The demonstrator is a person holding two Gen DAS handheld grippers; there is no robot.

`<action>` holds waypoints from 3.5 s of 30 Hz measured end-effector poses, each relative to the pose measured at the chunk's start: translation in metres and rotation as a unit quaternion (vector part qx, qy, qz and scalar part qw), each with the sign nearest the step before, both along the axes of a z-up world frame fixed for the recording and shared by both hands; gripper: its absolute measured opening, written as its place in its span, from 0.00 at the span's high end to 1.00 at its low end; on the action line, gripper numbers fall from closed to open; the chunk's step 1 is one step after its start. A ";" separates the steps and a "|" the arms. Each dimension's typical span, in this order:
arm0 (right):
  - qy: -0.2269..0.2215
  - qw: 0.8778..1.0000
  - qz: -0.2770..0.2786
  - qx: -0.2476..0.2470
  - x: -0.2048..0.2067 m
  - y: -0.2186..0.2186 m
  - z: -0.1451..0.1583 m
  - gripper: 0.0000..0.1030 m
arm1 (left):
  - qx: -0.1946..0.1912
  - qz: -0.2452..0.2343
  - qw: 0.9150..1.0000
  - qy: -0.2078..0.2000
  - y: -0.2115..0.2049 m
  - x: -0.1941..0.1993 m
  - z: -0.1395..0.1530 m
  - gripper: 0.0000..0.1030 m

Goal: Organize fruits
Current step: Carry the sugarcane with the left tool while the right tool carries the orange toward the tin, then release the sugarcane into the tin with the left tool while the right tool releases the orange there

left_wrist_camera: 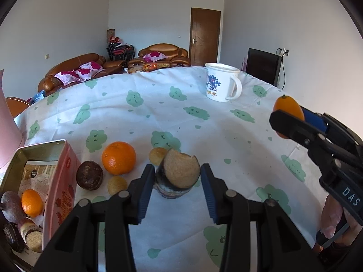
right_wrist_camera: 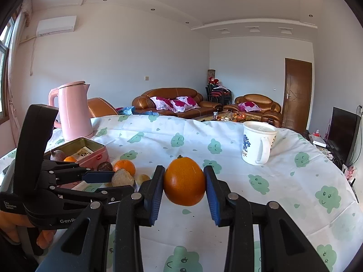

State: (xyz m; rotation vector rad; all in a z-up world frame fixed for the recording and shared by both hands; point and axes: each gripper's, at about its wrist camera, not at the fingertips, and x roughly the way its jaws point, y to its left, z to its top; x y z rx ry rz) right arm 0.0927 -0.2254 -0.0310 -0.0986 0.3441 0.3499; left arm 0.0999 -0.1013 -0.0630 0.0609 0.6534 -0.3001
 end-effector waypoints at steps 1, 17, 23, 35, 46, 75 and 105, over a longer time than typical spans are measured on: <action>-0.001 1.000 0.001 0.000 0.000 0.000 0.001 0.64 | 0.002 0.002 1.000 -0.006 0.001 -0.001 0.002 0.58; -0.026 0.999 0.035 -0.017 -0.008 0.033 0.019 0.64 | 0.013 0.048 0.995 -0.089 0.032 -0.028 0.033 0.58; -0.031 0.998 0.055 -0.027 -0.008 0.052 0.025 0.64 | 0.003 0.065 0.993 -0.098 0.051 -0.033 0.038 0.58; -0.030 0.994 0.100 -0.033 0.001 0.091 0.035 0.64 | -0.012 0.106 0.988 -0.112 0.094 -0.042 0.046 0.58; -0.036 0.989 0.135 -0.054 0.005 0.133 0.043 0.64 | -0.030 0.139 0.983 -0.118 0.132 -0.051 0.049 0.58; 0.004 0.973 0.215 -0.086 0.019 0.231 0.015 0.64 | -0.044 0.213 0.971 -0.102 0.213 -0.056 0.036 0.58; 0.090 0.960 0.242 -0.109 0.039 0.260 -0.029 0.64 | -0.019 0.190 0.979 -0.067 0.204 -0.053 0.015 0.57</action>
